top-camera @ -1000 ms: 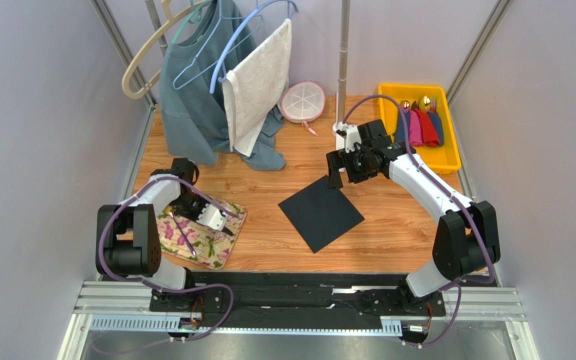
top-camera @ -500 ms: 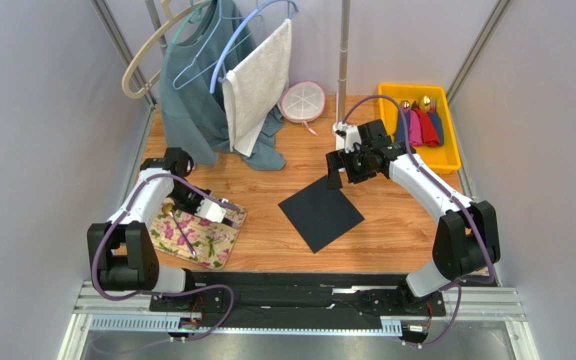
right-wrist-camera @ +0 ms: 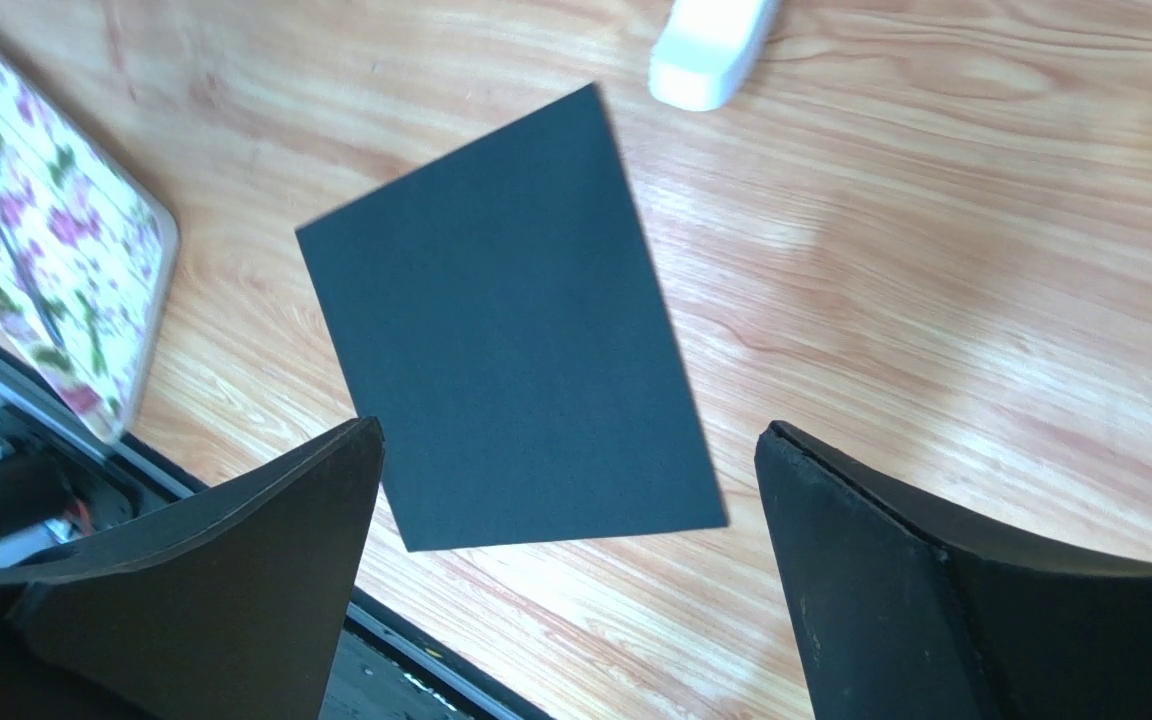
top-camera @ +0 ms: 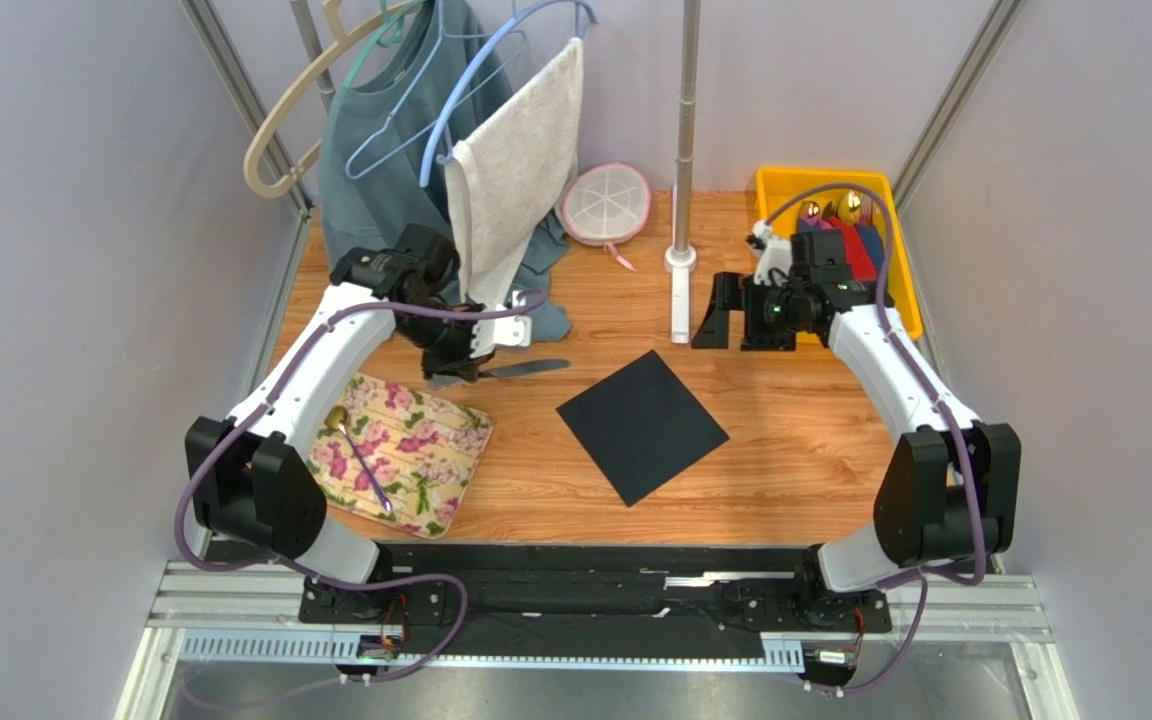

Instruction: Place the utensils on the paper napkin and roll it up

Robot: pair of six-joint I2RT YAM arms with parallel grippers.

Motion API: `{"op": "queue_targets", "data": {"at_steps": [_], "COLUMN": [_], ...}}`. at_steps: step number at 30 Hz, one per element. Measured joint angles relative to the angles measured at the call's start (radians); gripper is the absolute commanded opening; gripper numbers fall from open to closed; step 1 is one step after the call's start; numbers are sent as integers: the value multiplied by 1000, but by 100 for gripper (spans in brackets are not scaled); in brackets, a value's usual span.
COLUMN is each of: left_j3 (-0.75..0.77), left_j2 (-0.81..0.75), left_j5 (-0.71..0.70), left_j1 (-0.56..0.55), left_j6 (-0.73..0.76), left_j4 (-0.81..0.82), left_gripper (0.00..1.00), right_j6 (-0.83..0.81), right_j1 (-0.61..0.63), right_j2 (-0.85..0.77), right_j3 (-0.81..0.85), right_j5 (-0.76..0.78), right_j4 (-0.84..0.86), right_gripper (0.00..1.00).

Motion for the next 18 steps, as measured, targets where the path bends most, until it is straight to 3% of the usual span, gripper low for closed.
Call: {"op": "queue_targets", "data": {"at_steps": [7,13,18], "left_j3": [30,31,57], "left_j2": [13,63,192], "left_j5": [90,17,-65], "left_j1": [-161,-309,-375], "left_j6": [-628,-1180,-1578], "left_j4": [133,311,399], "left_gripper": [0,0,0], "right_j6": [51,64,69], "right_j1": [-111,-165,-208], "right_j2": [-77,-113,-116], "right_j3": [-30,-65,-78], "right_j5": [-45,-68,-80], "right_j4": [6,5,4], "right_gripper": [100,100,100]}}
